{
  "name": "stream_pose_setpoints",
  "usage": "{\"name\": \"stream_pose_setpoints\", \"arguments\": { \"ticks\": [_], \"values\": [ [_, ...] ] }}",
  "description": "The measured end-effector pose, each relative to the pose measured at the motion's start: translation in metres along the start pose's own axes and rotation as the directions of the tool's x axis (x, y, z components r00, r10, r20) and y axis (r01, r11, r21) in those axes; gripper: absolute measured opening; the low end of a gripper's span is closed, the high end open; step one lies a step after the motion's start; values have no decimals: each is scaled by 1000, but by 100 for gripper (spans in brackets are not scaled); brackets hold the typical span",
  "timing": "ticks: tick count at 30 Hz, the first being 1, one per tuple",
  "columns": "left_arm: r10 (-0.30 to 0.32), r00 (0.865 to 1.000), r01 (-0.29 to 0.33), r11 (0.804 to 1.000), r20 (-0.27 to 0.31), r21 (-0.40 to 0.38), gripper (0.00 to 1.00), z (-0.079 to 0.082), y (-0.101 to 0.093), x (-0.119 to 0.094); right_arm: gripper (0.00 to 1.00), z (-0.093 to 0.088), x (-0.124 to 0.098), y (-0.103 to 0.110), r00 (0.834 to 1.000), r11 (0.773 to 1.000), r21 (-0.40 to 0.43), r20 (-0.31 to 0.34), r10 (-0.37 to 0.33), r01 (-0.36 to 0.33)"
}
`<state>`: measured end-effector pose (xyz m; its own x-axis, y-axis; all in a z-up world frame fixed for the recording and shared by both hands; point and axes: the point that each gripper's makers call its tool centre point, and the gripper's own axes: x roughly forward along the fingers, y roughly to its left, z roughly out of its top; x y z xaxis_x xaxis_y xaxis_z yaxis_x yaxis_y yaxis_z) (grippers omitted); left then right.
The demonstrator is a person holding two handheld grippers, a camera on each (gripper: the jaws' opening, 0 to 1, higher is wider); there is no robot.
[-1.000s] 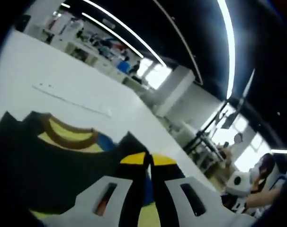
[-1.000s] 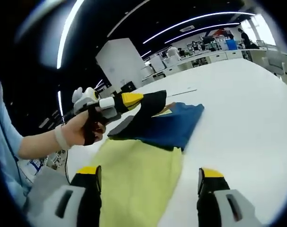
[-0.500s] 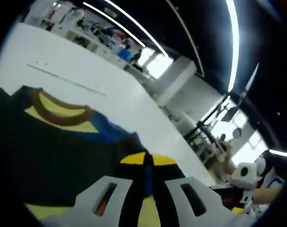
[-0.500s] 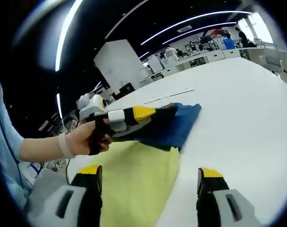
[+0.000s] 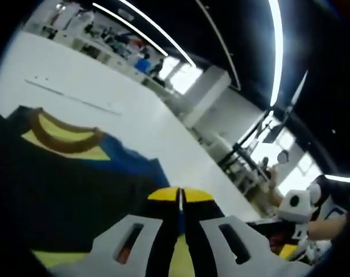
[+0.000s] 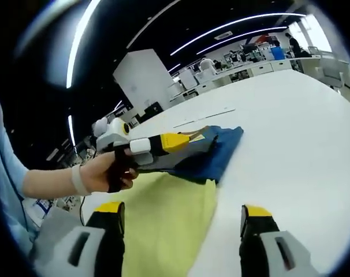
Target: Fold the garment on the visible template until the final outline fits inside the template.
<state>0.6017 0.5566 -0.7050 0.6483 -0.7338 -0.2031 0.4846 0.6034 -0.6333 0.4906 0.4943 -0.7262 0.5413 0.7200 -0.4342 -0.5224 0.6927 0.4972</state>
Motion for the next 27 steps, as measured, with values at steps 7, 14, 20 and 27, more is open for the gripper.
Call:
{"name": "stream_pose_setpoints", "arguments": {
  "ticks": [7,14,20,27],
  "values": [
    [-10,1000,9,997,5,79,27,7,0,-7,82,4,2,3,1000,1000,1,11,1,-1],
    [5,1000,-6,995,8,95,26,17,10,-19,79,13,9,8,1000,1000,-15,20,11,-10],
    [26,1000,-27,994,15,103,27,31,22,-39,74,35,26,6,1000,998,-60,27,14,-12],
    [82,996,-86,990,35,111,27,43,44,-79,66,49,65,2,999,991,-127,-31,23,-27]
  ]
}}
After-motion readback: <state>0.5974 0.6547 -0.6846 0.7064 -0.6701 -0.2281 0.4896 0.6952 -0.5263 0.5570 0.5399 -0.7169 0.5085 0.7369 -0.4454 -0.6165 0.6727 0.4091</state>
